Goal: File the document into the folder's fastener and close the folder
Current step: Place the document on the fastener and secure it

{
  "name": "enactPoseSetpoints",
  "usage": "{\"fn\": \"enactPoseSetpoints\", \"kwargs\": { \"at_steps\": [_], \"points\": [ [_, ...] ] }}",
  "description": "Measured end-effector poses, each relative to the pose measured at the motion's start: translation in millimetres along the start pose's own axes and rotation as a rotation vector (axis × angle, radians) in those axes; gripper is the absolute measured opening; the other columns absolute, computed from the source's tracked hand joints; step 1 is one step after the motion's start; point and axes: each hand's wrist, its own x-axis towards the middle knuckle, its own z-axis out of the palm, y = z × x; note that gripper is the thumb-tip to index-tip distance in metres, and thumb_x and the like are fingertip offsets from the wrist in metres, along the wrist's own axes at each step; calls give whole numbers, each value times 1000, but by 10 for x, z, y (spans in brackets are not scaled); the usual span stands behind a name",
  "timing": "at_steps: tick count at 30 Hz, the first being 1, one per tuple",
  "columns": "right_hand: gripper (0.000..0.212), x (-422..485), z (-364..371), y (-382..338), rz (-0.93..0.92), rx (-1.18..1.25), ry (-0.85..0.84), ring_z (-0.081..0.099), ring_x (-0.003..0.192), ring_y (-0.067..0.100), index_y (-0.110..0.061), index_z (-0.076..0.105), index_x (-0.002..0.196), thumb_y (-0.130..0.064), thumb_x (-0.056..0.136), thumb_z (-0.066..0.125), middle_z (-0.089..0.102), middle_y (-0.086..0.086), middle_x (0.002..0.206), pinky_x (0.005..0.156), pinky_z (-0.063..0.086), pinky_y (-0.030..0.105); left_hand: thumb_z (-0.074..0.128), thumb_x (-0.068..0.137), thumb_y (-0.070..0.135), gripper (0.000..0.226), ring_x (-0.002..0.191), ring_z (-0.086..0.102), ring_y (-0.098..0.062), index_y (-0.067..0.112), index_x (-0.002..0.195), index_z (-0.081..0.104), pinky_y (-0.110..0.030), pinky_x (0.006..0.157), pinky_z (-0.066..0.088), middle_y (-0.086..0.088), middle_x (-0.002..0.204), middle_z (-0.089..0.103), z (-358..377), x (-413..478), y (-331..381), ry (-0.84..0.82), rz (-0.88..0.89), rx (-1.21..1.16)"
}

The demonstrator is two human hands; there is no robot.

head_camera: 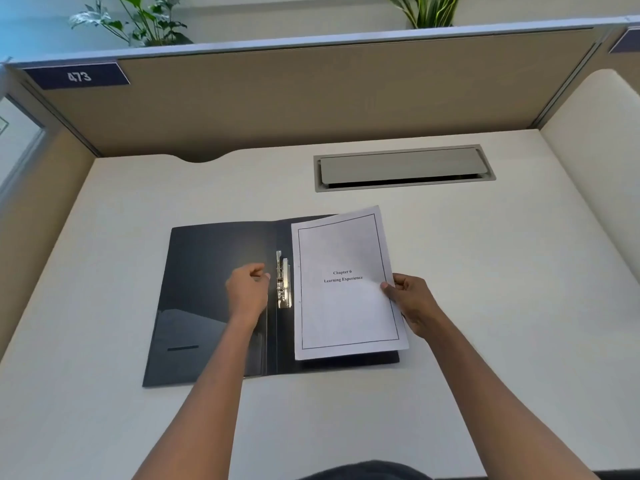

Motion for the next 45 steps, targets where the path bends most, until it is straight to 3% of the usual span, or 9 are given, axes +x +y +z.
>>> {"fn": "enactPoseSetpoints", "kwargs": {
  "at_steps": [2, 7, 17, 25, 31, 35, 40, 43, 45],
  "points": [
    [17, 41, 48, 1, 2, -18, 12, 77, 96, 26, -2, 74, 111, -5, 98, 64, 80, 10, 103, 96, 59, 49, 65, 99, 8, 35, 110, 69, -28, 5, 133, 68, -39, 103, 56, -11, 120, 73, -17, 91, -53, -74, 6, 61],
    [13, 121, 133, -8, 6, -59, 28, 73, 107, 37, -7, 77, 103, -6, 98, 65, 80, 12, 104, 101, 55, 55, 60, 100, 4, 33, 109, 67, -26, 4, 131, 69, -27, 91, 46, -12, 114, 75, -33, 193, -179, -160, 39, 147],
    [15, 202, 283, -8, 40, -96, 53, 71, 111, 39, -1, 73, 108, -8, 98, 66, 77, 17, 110, 102, 55, 54, 60, 101, 7, 37, 113, 69, -26, 4, 138, 65, -36, 107, 52, -14, 124, 74, -6, 208, -289, -177, 59, 131],
    [13, 197, 329, 44, 63, -107, 64, 77, 96, 29, -2, 74, 106, -8, 98, 66, 79, 14, 105, 95, 59, 48, 69, 96, 10, 45, 96, 63, -16, 7, 141, 63, -23, 92, 46, -3, 104, 72, 16, 234, -275, -229, 80, 144],
    [17, 148, 364, 19, 80, -100, 61, 76, 101, 32, -3, 72, 113, -8, 99, 64, 79, 12, 106, 93, 60, 47, 68, 97, 12, 45, 104, 69, -21, 12, 141, 63, -26, 91, 49, -7, 116, 75, 61, 236, -315, -249, 112, 185],
    [20, 142, 372, -10, 73, -136, 42, 74, 105, 35, 0, 70, 117, -9, 100, 63, 75, 19, 114, 97, 58, 50, 68, 95, 13, 39, 94, 68, -22, 16, 134, 69, -37, 89, 58, 3, 98, 71, 107, 234, -349, -256, 132, 202],
    [41, 192, 387, -49, 24, -359, 68, 56, 83, 24, 12, 58, 119, -24, 100, 64, 66, 31, 101, 75, 51, 40, 63, 95, 11, 35, 95, 69, -24, 14, 128, 73, -38, 88, 58, -2, 101, 75, 119, 261, -382, -245, 158, 230],
    [47, 174, 453, -69, -25, -469, 181, 56, 98, 23, -8, 52, 127, -41, 96, 66, 59, 7, 111, 77, 47, 33, 51, 96, 10, 36, 107, 69, -31, 10, 126, 72, -41, 94, 58, -11, 118, 76, 108, 327, -312, -188, 137, 236],
    [35, 173, 496, -53, -79, -563, 270, 57, 96, 24, -10, 54, 121, -36, 99, 61, 62, 7, 110, 74, 45, 32, 51, 97, 11, 33, 106, 69, -30, 11, 121, 74, -39, 92, 57, -10, 120, 75, 99, 435, -201, -132, 163, 256]
  ]
}}
